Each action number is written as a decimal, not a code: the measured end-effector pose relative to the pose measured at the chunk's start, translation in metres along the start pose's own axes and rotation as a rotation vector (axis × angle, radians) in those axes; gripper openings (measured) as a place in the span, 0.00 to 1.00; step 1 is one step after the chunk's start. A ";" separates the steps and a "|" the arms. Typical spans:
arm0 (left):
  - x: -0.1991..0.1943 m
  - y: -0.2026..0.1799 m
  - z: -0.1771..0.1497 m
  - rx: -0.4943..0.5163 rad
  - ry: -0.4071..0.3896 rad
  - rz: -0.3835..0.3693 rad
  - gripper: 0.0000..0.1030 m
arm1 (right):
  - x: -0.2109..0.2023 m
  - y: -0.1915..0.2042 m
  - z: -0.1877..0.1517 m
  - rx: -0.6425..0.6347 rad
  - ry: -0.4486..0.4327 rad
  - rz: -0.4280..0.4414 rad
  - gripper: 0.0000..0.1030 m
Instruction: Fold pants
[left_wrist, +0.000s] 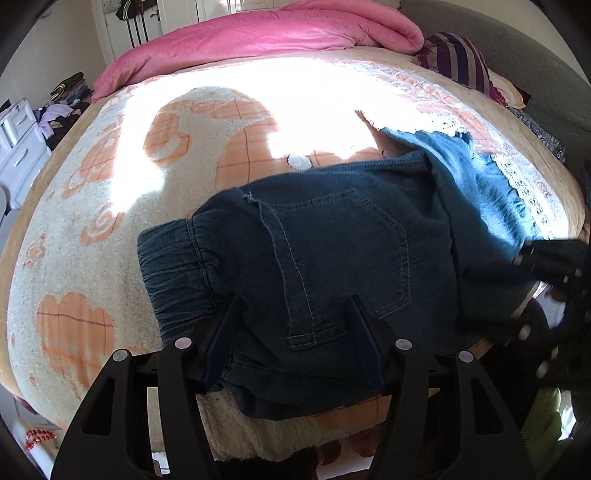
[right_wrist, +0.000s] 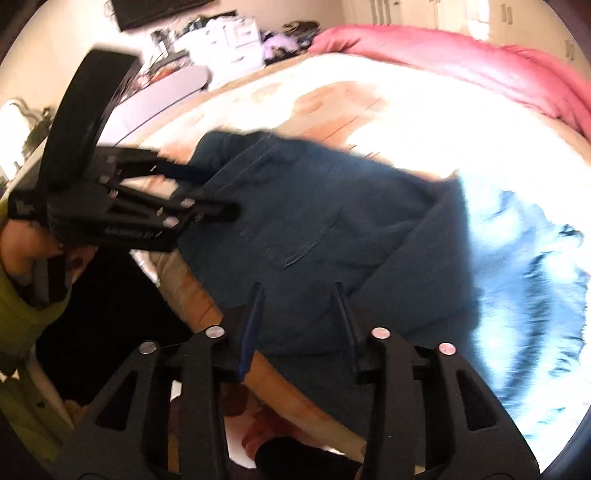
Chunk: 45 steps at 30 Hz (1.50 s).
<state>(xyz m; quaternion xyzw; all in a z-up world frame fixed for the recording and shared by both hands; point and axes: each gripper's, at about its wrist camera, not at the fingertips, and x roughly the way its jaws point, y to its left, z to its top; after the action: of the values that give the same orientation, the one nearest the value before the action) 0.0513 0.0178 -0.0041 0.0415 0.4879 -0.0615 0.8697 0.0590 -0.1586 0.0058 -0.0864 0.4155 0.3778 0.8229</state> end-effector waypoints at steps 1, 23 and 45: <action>-0.003 -0.001 0.001 -0.001 -0.007 -0.004 0.59 | -0.007 -0.006 0.002 0.011 -0.015 -0.014 0.34; 0.010 -0.082 0.047 0.022 -0.043 -0.359 0.76 | -0.010 -0.134 0.093 0.160 -0.083 -0.301 0.70; 0.059 -0.127 0.036 0.095 -0.036 -0.526 0.21 | 0.093 -0.187 0.135 0.214 0.080 -0.352 0.06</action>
<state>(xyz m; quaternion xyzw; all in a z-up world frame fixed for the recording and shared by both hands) 0.0934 -0.1162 -0.0374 -0.0470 0.4629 -0.3092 0.8294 0.3062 -0.1767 -0.0092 -0.0849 0.4638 0.1782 0.8637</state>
